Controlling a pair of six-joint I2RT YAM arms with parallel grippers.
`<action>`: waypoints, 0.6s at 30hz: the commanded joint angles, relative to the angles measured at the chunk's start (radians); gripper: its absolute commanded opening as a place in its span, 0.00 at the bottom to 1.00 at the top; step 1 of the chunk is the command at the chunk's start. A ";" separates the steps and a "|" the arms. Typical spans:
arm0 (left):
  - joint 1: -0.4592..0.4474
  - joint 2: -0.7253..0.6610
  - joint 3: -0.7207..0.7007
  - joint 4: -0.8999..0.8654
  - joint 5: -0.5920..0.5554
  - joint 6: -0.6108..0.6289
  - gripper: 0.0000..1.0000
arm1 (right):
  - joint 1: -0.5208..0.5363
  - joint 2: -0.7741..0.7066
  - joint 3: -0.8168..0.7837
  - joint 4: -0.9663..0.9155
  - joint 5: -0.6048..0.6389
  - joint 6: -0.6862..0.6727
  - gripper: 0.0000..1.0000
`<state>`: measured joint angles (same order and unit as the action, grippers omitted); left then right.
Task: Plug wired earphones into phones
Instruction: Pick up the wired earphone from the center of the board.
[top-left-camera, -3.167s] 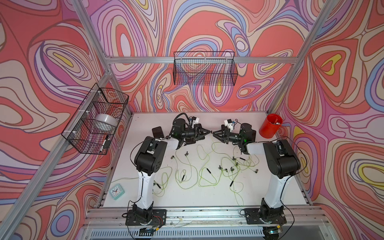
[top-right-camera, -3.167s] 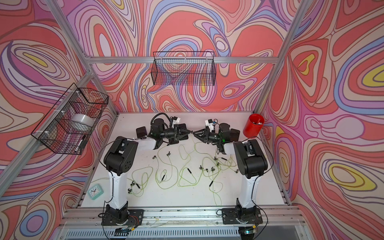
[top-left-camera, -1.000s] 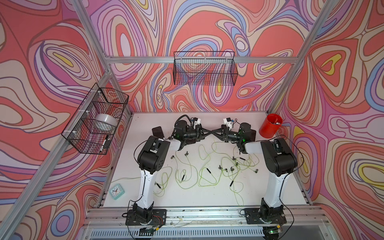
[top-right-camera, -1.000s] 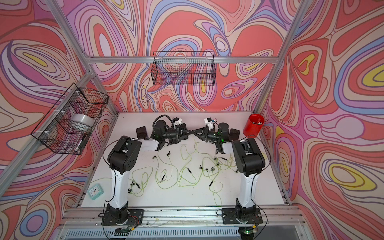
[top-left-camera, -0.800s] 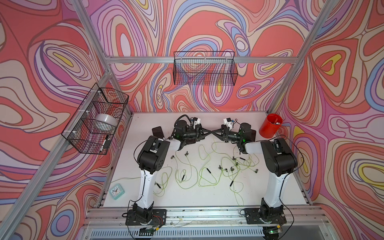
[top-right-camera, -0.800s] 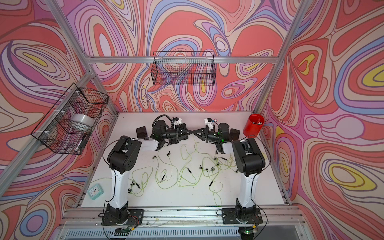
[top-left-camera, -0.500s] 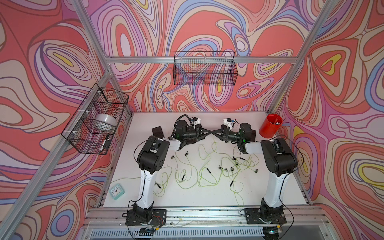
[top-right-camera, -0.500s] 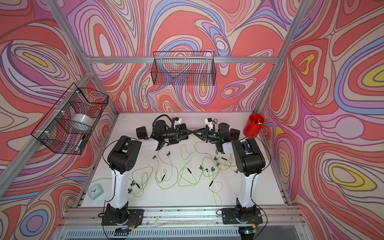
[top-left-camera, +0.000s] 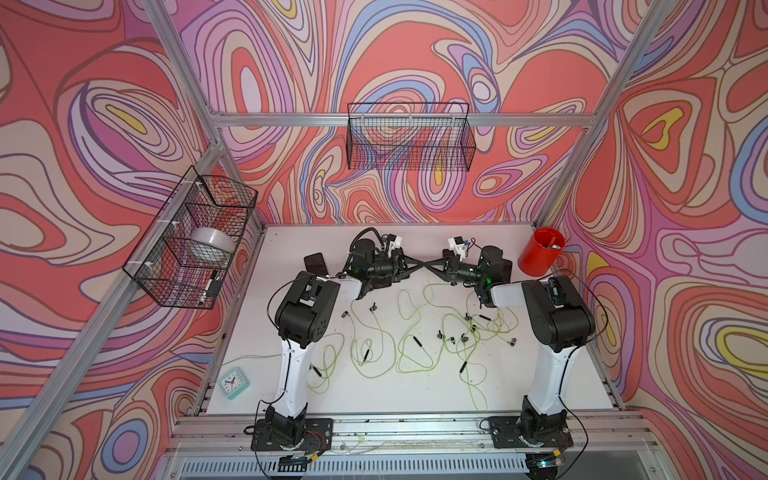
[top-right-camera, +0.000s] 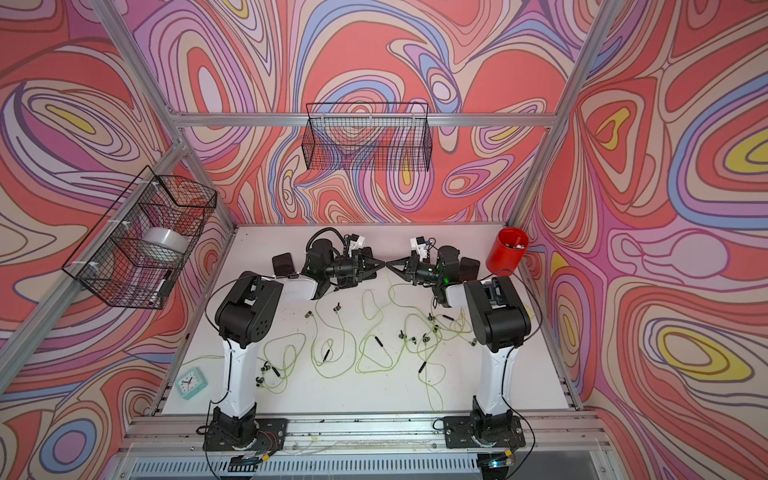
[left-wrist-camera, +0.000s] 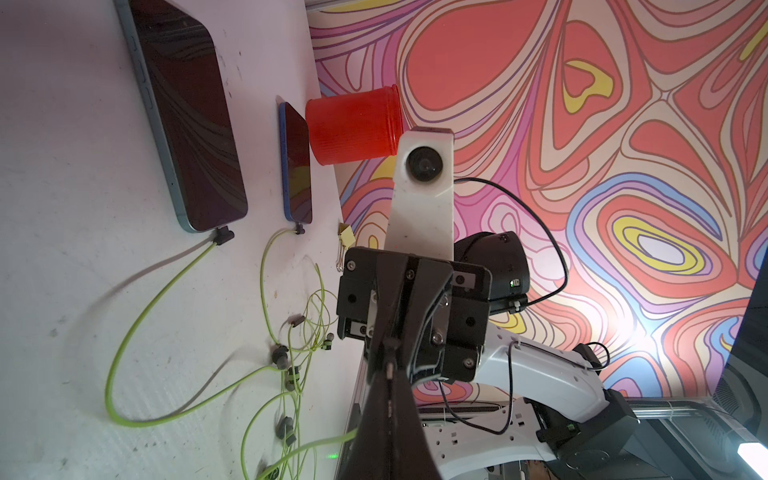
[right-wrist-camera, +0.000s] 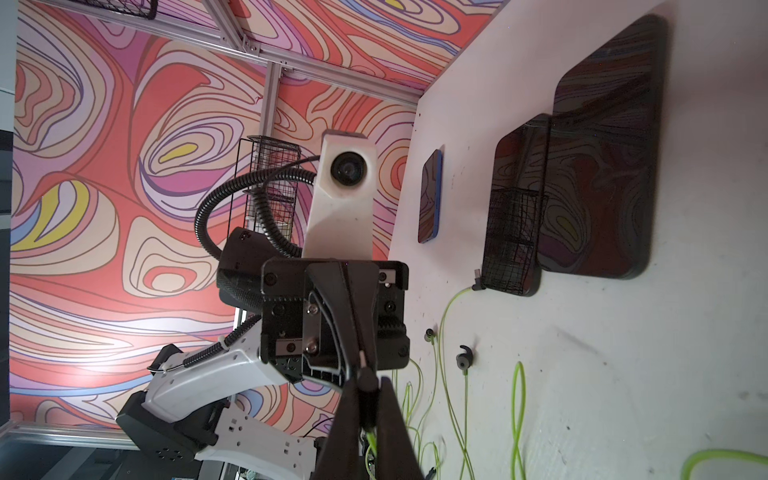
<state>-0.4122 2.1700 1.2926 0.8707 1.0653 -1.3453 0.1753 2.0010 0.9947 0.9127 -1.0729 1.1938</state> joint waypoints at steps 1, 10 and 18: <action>-0.006 0.006 0.032 -0.022 -0.004 0.021 0.00 | 0.003 -0.004 -0.008 0.020 -0.015 -0.025 0.00; 0.066 -0.059 0.123 -0.459 -0.105 0.283 0.86 | -0.011 -0.061 -0.028 -0.092 0.025 -0.121 0.00; 0.075 0.084 0.606 -1.356 -0.582 0.693 0.98 | 0.001 -0.258 -0.005 -0.733 0.299 -0.540 0.00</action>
<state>-0.3233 2.1925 1.7489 -0.0631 0.7097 -0.8631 0.1699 1.8301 0.9760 0.4850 -0.9234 0.8730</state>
